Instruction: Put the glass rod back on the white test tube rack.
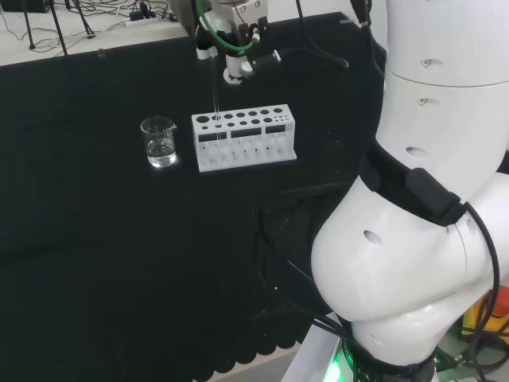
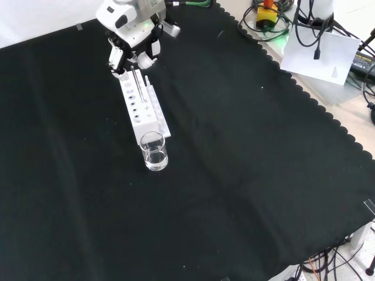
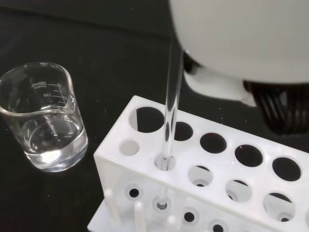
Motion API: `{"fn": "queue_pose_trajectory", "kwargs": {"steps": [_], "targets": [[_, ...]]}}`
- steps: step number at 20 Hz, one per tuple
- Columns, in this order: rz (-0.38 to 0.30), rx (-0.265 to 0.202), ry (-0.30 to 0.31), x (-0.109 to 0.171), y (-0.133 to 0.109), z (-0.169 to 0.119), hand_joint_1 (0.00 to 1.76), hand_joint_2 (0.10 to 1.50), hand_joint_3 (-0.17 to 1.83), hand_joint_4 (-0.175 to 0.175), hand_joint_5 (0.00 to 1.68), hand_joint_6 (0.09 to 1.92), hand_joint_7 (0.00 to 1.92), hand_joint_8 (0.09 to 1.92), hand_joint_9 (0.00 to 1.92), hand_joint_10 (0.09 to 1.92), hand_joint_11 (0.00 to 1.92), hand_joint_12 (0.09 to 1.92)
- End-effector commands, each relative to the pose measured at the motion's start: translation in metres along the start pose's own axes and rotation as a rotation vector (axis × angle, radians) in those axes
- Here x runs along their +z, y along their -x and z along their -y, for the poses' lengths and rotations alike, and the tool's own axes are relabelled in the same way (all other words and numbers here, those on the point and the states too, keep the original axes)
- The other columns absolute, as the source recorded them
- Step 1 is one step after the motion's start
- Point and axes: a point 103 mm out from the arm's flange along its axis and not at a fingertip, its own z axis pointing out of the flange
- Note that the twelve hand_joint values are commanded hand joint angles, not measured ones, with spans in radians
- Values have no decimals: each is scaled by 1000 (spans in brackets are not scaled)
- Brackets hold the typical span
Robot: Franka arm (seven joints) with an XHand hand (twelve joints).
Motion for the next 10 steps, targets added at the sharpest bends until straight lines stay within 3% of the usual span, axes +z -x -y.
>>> {"fn": "queue_pose_trajectory", "kwargs": {"steps": [1, 10], "targets": [[16, 11, -18, -4, 4, 2, 1700, 99, 1202, -175, 301, 792, 524, 885, 1762, 159, 1683, 875], [41, 55, 12, -27, 15, 19, 1700, 96, 1203, -175, 307, 738, 504, 884, 1772, 139, 1679, 898]]}}
